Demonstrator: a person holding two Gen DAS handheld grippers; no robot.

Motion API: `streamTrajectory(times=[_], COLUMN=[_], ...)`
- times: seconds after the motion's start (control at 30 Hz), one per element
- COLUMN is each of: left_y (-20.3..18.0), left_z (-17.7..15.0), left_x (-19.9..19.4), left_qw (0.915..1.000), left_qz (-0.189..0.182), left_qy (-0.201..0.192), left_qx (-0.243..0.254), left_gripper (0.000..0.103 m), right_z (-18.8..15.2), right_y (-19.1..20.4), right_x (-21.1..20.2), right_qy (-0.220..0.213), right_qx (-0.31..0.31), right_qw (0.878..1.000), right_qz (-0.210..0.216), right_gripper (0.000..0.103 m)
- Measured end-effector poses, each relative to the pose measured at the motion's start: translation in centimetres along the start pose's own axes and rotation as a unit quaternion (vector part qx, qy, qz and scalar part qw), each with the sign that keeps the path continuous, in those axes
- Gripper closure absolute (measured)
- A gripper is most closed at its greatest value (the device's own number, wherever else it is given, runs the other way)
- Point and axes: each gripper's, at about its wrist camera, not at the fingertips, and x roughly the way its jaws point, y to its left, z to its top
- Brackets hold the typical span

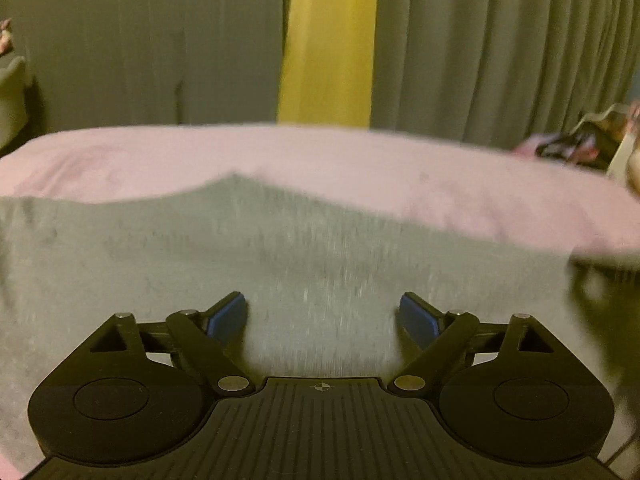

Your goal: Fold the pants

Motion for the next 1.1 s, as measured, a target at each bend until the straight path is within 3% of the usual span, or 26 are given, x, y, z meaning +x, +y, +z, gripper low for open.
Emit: streamTrajectory(times=[0.07, 0.1, 0.2, 0.27, 0.33, 0.4, 0.47, 0.57, 0.63, 0.7, 0.83, 0.93, 1.03, 1.1], left_y=[-0.4, -0.5, -0.4, -0.7, -2.4, -4.7, -6.7, -7.1, -6.2, -5.4, -4.0, -3.6, -3.2, -3.2], left_z=[-0.7, -0.7, -0.4, -0.2, -0.1, -0.3, -0.8, -1.5, -1.6, -1.7, -1.3, -1.4, -1.4, -1.3], left_x=[1.0, 0.8, 0.0, -0.1, 0.2, 0.7, 1.5, 2.3, 2.4, 2.5, 2.1, 2.2, 2.6, 2.7], left_qw=[0.9991, 0.9983, 0.9977, 0.9985, 0.9983, 0.9962, 0.9939, 0.9942, 0.9952, 0.9947, 0.9956, 0.9966, 0.9975, 0.9978], left_qz=[0.031, 0.037, 0.042, 0.021, -0.010, -0.018, -0.013, 0.011, 0.010, 0.030, 0.052, 0.049, 0.046, 0.046], left_qy=[0.003, -0.008, -0.034, -0.040, -0.041, -0.045, -0.036, -0.046, -0.050, -0.054, -0.052, -0.050, -0.043, -0.040], left_qx=[0.030, 0.044, 0.042, 0.030, 0.041, 0.073, 0.104, 0.096, 0.083, 0.082, 0.057, 0.043, 0.032, 0.025], left_gripper=[0.013, 0.013, 0.014, 0.014, 0.014, 0.013, 0.013, 0.005, 0.004, 0.001, 0.001, 0.001, 0.000, 0.000], right_z=[1.5, 1.9, 1.2, -0.2, -2.3, -3.7, -3.5, -3.7, -3.5, -3.2, -4.3, -6.0, -8.3, -10.3], right_y=[-1.5, -2.4, -4.3, -4.5, -4.5, -3.9, -3.1, -3.9, -5.2, -6.2, -11.3, -15.4, -19.6, -21.3], right_x=[1.3, 1.2, -2.7, -4.3, -4.9, -4.5, -4.3, -2.7, -2.8, -2.8, -4.7, -8.3, -12.6, -14.6], right_qy=[0.014, 0.019, -0.016, -0.010, 0.008, 0.024, 0.008, 0.013, 0.007, 0.002, 0.019, 0.013, -0.007, -0.014], right_qx=[0.028, 0.050, 0.093, 0.061, 0.011, -0.038, -0.071, -0.079, -0.067, -0.059, 0.040, 0.134, 0.224, 0.250], right_qw=[0.998, 0.997, 0.995, 0.997, 0.999, 0.998, 0.997, 0.997, 0.998, 0.997, 0.996, 0.986, 0.969, 0.963], right_qz=[-0.053, -0.051, 0.026, 0.046, 0.051, 0.035, 0.016, -0.010, -0.011, -0.043, -0.083, -0.095, -0.101, -0.095], right_gripper=[0.070, 0.070, 0.063, 0.038, 0.035, 0.034, 0.018, 0.007, 0.007, 0.007, 0.009, 0.029, 0.030, 0.031])
